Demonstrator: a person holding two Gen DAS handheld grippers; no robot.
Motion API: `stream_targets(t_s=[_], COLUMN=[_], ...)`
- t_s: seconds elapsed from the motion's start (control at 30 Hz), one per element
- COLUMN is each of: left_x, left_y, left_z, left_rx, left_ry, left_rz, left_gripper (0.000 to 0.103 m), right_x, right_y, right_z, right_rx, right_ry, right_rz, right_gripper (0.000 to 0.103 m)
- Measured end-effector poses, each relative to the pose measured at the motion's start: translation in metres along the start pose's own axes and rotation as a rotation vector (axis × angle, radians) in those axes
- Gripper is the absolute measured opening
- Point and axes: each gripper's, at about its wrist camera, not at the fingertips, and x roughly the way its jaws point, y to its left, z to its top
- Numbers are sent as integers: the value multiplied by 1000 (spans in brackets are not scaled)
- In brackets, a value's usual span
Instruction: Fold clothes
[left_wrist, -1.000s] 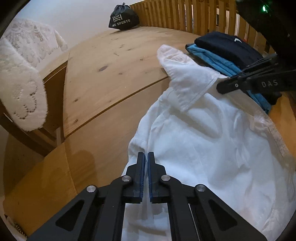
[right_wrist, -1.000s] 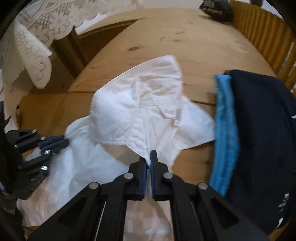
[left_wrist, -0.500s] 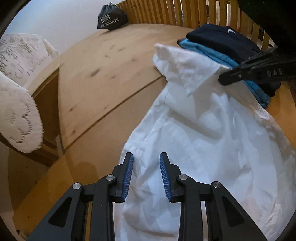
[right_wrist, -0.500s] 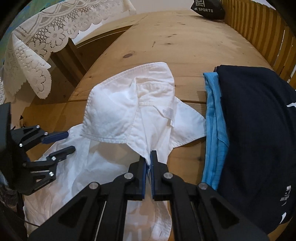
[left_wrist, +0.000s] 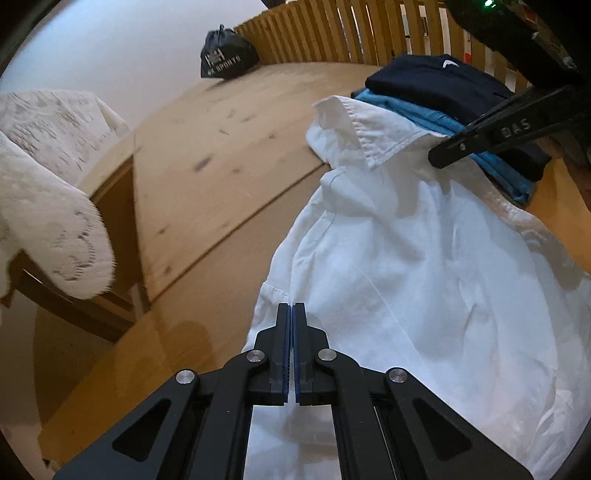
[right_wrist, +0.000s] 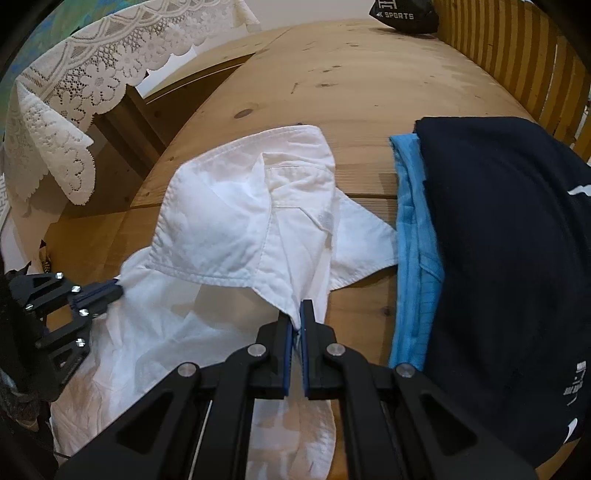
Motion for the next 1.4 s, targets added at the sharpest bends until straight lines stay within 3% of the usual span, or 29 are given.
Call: stream_targets(t_s=[0.2, 0.33, 0.4, 0.5, 0.57, 0.63, 0.67, 0.73, 0.83, 0.97, 1.03, 1.17, 1.27, 1.33, 1.4], left_x=[-6, 29, 30, 28, 13, -10, -21, -43, -68, -68, -79, -127, -190, -234, -277], left_y=[9, 27, 30, 35, 39, 44, 45, 40, 27, -9, -23, -41, -64, -80, -88], left_z=[6, -1, -2, -4, -4, -7, -11, -20, -33, -47, -62, -97, -132, -156, -179], left_rx=[-14, -78, -96, -120, -120, -127, -134, -142, -136, -100, -100, -138, -106, -64, -76], left_ry=[-31, 55, 58, 58, 41, 10, 0, -12, -17, 45, 66, 74, 72, 65, 36], left_rz=[50, 65, 70, 82, 100, 104, 85, -3, -146, -284, -277, -286, -277, -231, -206], left_gripper=[1, 1, 2, 8, 18, 22, 22, 23, 27, 27, 29, 27, 28, 28, 38], right_x=[2, 8, 10, -3, -23, -43, -53, -71, -79, -70, -61, -75, -108, -142, -180], right_y=[-1, 2, 5, 9, 6, 2, 1, -2, 1, 2, 10, 24, 23, 19, 10], right_z=[2, 5, 6, 4, -2, -9, -12, -23, -54, -100, -120, -158, -191, -216, -240], right_rx=[20, 19, 11, -20, -26, -31, -34, -43, -77, -70, -81, -154, -180, -208, -201], right_ry=[-19, -23, -25, -51, -98, -145, -169, -191, -119, -3, 67, 95, 113, 96, 56], right_rz=[-9, -37, -64, -87, -65, -43, -33, -1, 50, 145, 199, 102, 102, 89, 104], right_gripper=[4, 4, 11, 14, 15, 25, 32, 32, 32, 32, 32, 32, 32, 32, 33])
